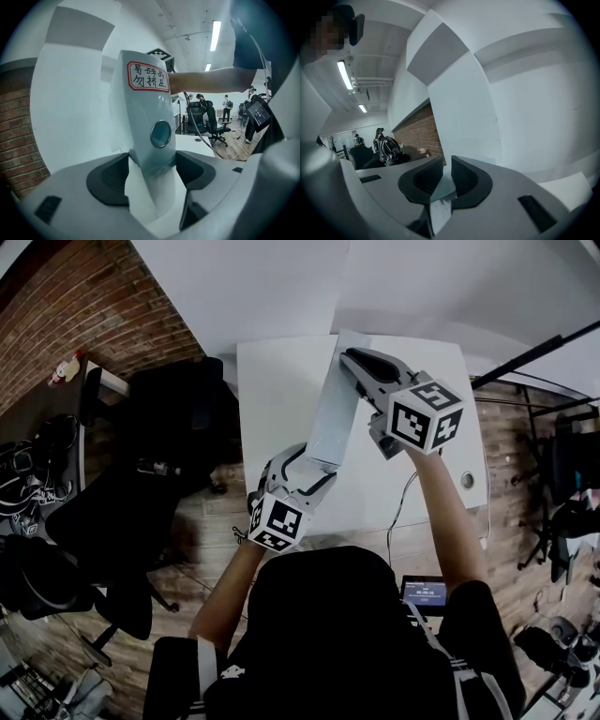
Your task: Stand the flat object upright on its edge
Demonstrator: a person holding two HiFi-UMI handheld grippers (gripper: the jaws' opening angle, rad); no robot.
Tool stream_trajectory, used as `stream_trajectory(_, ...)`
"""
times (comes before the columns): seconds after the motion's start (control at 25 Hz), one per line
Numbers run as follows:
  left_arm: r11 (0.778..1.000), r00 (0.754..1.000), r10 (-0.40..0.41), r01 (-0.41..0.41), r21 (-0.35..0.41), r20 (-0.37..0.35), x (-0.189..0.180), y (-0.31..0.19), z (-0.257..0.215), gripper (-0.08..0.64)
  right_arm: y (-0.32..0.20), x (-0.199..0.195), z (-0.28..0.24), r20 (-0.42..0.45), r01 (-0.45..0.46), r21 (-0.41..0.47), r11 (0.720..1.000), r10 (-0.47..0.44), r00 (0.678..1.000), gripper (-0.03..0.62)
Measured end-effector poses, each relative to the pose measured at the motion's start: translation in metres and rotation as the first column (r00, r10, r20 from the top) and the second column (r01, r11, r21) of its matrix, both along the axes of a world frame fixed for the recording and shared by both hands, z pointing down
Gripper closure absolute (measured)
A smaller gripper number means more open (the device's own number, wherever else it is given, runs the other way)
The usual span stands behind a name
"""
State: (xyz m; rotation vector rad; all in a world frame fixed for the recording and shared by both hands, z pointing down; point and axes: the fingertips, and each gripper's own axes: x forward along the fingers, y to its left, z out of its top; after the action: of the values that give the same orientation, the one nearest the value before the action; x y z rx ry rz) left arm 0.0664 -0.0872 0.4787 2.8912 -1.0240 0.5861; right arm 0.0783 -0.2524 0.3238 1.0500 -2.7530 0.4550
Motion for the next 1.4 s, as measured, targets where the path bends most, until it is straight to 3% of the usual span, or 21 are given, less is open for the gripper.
stream_trajectory(1.08, 0.992, 0.991, -0.122, 0.124, -0.034, 0.057, 0.005, -0.094, 0.003, 0.236, -0.092, -0.016, -0.005, 0.099, 0.085, 0.049, 0.995, -0.09, 0.991, 0.52)
stream_trajectory(1.4, 0.988, 0.985, -0.15, 0.151, -0.003, 0.089, 0.003, -0.119, 0.0, 0.236, -0.117, -0.014, -0.006, 0.152, 0.082, 0.057, 0.995, -0.089, 0.984, 0.52)
